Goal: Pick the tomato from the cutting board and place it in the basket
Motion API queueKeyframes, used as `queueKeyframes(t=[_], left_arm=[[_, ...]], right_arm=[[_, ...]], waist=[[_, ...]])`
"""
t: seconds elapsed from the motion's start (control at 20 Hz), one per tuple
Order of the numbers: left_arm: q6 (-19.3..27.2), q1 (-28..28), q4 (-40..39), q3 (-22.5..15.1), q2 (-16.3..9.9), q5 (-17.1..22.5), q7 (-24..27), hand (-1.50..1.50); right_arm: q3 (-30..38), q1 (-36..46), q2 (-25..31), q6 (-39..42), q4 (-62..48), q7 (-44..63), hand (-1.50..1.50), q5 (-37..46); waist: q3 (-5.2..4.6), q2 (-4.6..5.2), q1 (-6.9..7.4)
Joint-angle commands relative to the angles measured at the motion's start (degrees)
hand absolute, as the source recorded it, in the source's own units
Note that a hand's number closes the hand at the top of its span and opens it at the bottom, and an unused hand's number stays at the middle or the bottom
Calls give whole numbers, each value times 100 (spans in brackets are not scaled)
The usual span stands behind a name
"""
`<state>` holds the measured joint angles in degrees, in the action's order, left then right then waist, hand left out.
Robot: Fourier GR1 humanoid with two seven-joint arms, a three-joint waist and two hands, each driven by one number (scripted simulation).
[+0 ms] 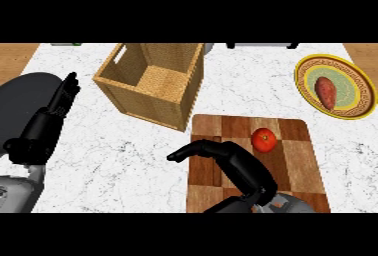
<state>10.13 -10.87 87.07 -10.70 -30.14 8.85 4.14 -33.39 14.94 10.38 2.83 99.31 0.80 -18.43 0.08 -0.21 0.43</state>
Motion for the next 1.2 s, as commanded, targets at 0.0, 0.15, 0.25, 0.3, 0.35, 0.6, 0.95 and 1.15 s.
queueKeyframes(t=[0.0, 0.15, 0.25, 0.3, 0.35, 0.6, 0.95, 1.15], left_arm=[[-20, -82, -127, 93, -109, -70, -79, 0], [-118, -101, -68, 61, -191, -69, -156, 0], [-109, -130, -153, 67, -130, -65, -97, 0], [-157, 0, -67, 23, -122, -58, -12, 0], [-108, -106, -77, -23, -67, -85, -153, 0], [-12, -210, -117, -75, 10, -245, -85, 0], [-149, -412, -260, 82, 67, -215, -109, 0], [-219, -68, 192, 182, 47, -173, -339, 0]], right_arm=[[94, 655, 533, -407, 385, 403, -150, 1186], [457, 1613, 1244, -319, 398, 1322, -150, 1813], [553, 2133, 1827, 165, 346, 1852, -150, 1996], [314, 2151, 2107, 436, 232, 1951, -150, 2244], [395, 2482, 2423, 922, 253, 2067, -150, 2109], [-94, 3405, 3224, 2922, 233, 2552, -150, 1671], [11, 4454, 3115, 4798, -974, 2699, -150, 824], [66, 4378, 2855, 5115, -1429, 2660, -150, 1317]], waist=[[-23, -37, -127], [-44, -70, -93], [-52, -54, -89], [-49, -56, -21], [-46, -42, -29], [-48, -8, 35], [-21, 48, 57], [-10, 30, 72]])
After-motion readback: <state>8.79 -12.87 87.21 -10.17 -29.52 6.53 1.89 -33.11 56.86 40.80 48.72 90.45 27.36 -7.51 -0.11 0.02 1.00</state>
